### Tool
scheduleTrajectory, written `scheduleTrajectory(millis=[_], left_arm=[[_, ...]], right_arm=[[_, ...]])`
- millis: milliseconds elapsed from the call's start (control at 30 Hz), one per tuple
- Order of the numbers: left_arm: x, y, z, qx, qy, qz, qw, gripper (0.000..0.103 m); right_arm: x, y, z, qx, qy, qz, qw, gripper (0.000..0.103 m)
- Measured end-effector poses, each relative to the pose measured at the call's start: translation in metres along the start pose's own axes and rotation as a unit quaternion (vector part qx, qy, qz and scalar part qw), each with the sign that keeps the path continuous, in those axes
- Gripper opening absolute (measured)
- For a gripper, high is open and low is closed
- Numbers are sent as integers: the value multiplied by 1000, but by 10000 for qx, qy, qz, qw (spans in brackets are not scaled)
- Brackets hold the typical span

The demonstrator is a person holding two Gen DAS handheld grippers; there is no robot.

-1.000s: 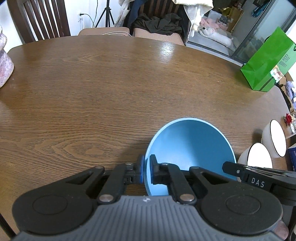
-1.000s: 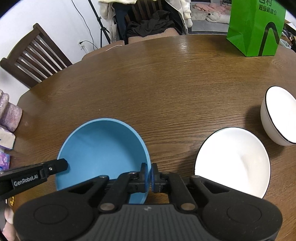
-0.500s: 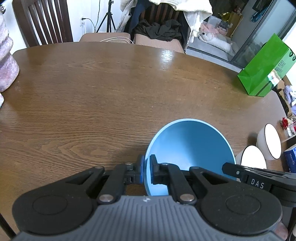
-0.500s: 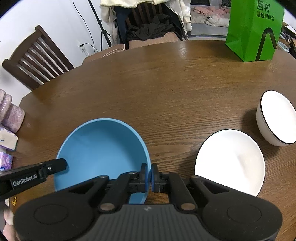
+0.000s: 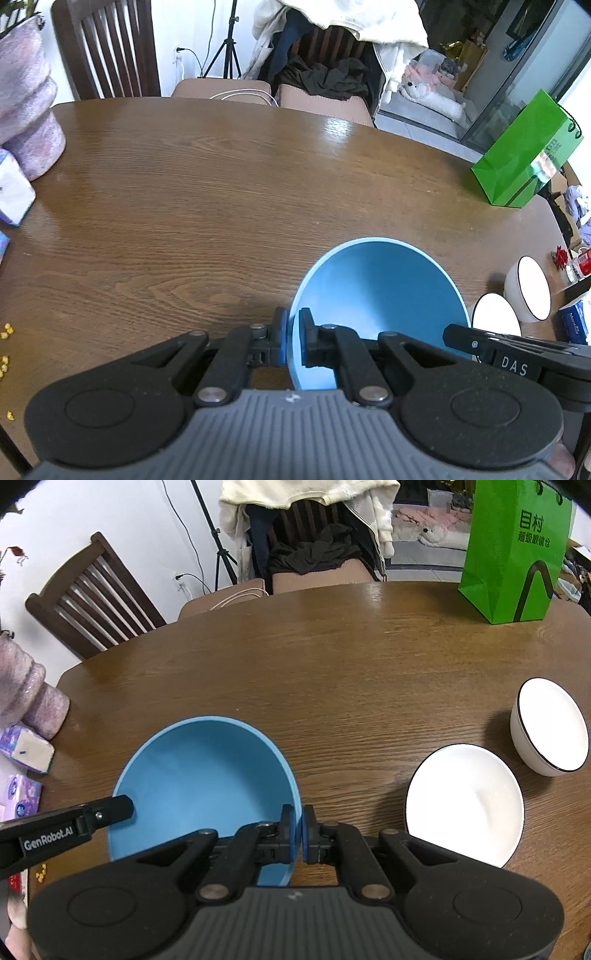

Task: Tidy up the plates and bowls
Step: 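Lift and carry the blue bowl with both grippers toward the snack boxes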

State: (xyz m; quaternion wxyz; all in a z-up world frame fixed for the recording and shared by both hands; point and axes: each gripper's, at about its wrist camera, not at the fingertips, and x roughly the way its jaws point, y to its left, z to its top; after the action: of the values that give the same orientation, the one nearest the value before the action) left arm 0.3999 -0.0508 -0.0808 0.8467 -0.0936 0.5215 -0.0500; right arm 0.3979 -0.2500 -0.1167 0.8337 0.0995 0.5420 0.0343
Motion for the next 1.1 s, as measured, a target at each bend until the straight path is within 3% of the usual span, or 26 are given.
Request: scheduleTrajectory(millis=[1100], left_arm=[[-95, 87, -48, -521, -485, 285, 9971, 7]], right_arm=[[-50, 107, -49, -774, -142, 313, 9964, 4]])
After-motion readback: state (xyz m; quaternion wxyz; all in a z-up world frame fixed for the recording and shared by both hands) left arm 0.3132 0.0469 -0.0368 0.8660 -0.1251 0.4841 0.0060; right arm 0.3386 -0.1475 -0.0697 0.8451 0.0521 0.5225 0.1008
